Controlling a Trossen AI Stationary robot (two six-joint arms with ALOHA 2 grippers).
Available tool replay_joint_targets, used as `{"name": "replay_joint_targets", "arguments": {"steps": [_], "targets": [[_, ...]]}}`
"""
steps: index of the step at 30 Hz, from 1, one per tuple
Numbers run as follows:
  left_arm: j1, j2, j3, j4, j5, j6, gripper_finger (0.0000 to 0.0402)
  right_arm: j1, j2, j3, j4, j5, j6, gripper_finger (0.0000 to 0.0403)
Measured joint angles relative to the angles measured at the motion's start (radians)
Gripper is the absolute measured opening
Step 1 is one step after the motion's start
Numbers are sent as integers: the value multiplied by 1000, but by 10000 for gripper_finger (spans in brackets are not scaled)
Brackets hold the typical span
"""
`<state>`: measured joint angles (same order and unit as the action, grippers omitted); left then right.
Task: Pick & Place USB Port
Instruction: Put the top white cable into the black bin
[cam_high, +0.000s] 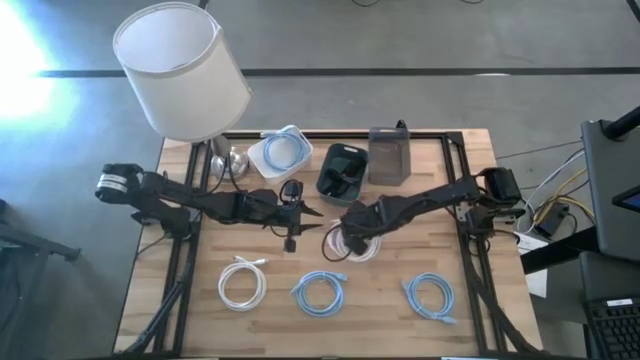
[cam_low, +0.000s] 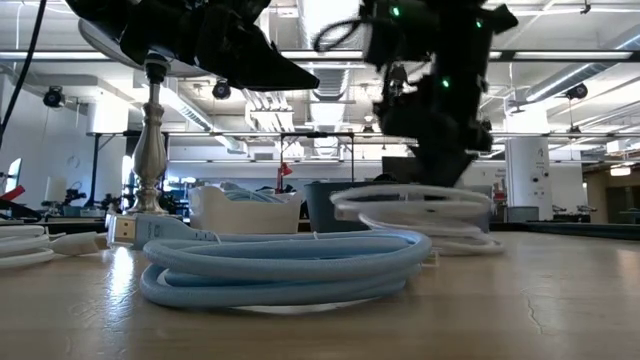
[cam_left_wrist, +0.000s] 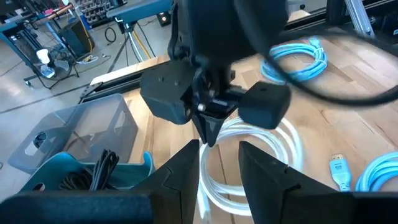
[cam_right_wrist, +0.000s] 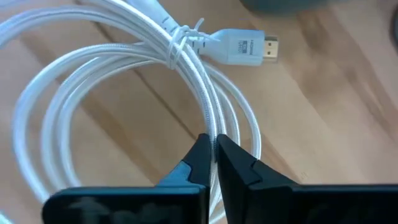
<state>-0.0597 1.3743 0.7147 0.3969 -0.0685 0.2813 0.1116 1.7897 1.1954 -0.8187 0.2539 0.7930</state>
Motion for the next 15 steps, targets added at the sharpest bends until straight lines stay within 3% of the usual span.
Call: {"name": "replay_joint_targets", "arguments": {"steps": [7,15], "targets": [[1,0,0,0,0,1,116,3,0,175,-220,51,-28,10],[0,0,0,0,0,0,116,3,-1,318,-594,184,101,9]]}}
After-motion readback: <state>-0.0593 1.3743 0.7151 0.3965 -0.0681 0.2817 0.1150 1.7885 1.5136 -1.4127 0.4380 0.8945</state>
